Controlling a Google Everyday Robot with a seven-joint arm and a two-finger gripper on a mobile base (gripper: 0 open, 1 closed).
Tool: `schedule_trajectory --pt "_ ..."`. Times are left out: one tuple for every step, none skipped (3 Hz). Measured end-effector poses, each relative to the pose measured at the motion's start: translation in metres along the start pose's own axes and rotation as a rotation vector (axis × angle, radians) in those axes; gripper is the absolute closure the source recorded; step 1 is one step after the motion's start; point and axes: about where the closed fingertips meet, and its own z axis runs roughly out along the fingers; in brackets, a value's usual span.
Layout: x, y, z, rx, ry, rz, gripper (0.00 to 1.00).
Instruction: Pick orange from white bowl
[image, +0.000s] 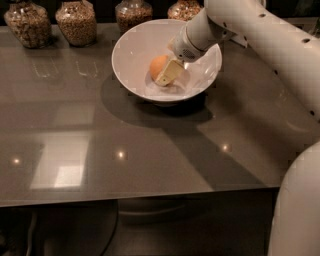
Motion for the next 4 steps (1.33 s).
schedule_trajectory --pt "0.0 -0.002 0.013 -0.017 0.005 -0.002 0.24" --pt "0.007 -0.002 0.022 -0.028 0.022 0.001 0.27" --pt "0.012 -0.003 0.025 -0.03 0.033 0.006 0.46" --pt "0.014 -0.003 0.025 -0.028 0.036 0.01 0.69"
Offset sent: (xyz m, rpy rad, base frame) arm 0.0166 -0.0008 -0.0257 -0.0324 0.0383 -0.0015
